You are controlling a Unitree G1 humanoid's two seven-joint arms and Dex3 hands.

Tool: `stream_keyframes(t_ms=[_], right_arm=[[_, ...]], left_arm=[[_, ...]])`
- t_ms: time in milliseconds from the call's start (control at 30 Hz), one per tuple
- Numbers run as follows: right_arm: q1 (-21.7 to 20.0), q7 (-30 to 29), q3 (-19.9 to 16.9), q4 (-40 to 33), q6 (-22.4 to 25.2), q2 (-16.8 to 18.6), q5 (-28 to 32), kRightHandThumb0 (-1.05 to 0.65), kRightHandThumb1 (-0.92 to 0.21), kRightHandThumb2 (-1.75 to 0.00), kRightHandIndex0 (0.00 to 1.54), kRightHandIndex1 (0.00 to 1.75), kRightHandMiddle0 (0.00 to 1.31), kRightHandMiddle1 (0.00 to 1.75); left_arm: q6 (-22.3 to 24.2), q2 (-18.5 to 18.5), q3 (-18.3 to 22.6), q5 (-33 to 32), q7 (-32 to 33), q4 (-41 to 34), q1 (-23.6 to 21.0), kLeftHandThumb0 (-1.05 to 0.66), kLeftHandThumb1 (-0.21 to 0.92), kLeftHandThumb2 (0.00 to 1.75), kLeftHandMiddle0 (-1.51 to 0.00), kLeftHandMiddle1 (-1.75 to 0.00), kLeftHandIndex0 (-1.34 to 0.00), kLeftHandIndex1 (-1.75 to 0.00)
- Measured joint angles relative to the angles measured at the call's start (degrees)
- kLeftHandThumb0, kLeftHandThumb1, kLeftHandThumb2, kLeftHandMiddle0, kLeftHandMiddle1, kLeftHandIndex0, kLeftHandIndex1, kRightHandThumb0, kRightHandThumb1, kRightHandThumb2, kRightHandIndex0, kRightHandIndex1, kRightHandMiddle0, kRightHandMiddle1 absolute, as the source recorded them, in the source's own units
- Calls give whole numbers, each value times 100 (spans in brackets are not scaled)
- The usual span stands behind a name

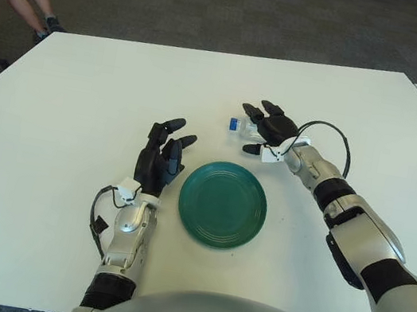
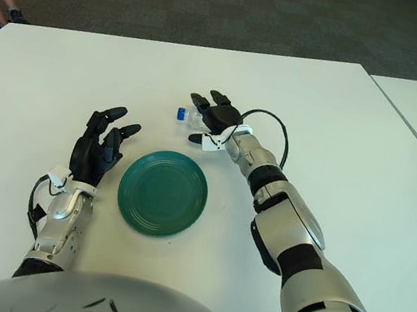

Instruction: Put the bottle into the plate.

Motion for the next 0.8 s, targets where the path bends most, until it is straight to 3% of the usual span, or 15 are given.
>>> stream_keyframes(t_ms=[33,100,233,367,433,467,500,533,600,633,700,800], right_arm=[[0,-20,-20,15,4,18,49,-105,-92,-61,4,2,7,4],[0,-55,-46,34,13,48,96,-105,-92,-53,11,2,3,29],[1,-106,-100,66,-4,81,207,-105,-92,-41,24,5,0,60],[1,-197,-126,126,-62,101,307,-102,-92,-33,34,11,0,81],[0,-266,-133,181,-104,119,337,-96,-92,-23,28,61,0,116],[0,-314,-141,223,-129,133,348,-95,-92,-21,26,72,0,122],[1,-360,-149,254,-149,145,357,-89,-90,-18,27,97,3,140],[1,-431,-157,286,-175,157,368,-87,-89,-17,27,107,3,147],[1,-570,-168,341,-229,170,386,-72,-83,-18,34,144,16,163],[1,-647,-169,371,-256,175,388,-68,-82,-18,37,150,22,165],[1,-805,-170,435,-316,194,396,-58,-70,-36,48,165,38,171],[2,-1001,-170,502,-407,220,406,-50,-59,-54,59,171,53,173]], left_arm=[[3,0,-3,0,4,-5,5,-80,92,60,-48,-85,-16,-114],[4,0,-10,-1,7,-11,7,-80,92,60,-48,-85,-17,-114],[3,0,-24,-3,8,-15,7,-80,92,60,-48,-84,-17,-114],[3,2,-35,-6,7,-29,12,-80,92,61,-48,-84,-17,-114],[3,2,-40,-7,7,-41,17,-80,92,61,-48,-85,-18,-115],[3,2,-42,-7,8,-47,20,-80,92,61,-49,-85,-18,-115],[3,2,-43,-7,8,-52,22,-80,92,60,-49,-85,-19,-115],[4,2,-43,-7,8,-56,24,-80,92,60,-49,-85,-19,-115],[3,2,-44,-10,8,-66,29,-80,92,59,-49,-85,-20,-116],[3,2,-45,-14,8,-74,33,-80,92,59,-49,-85,-20,-116],[3,1,-44,-21,8,-92,37,-80,92,59,-50,-86,-20,-116],[3,1,-45,-22,9,-121,42,-80,92,59,-49,-86,-20,-116]])
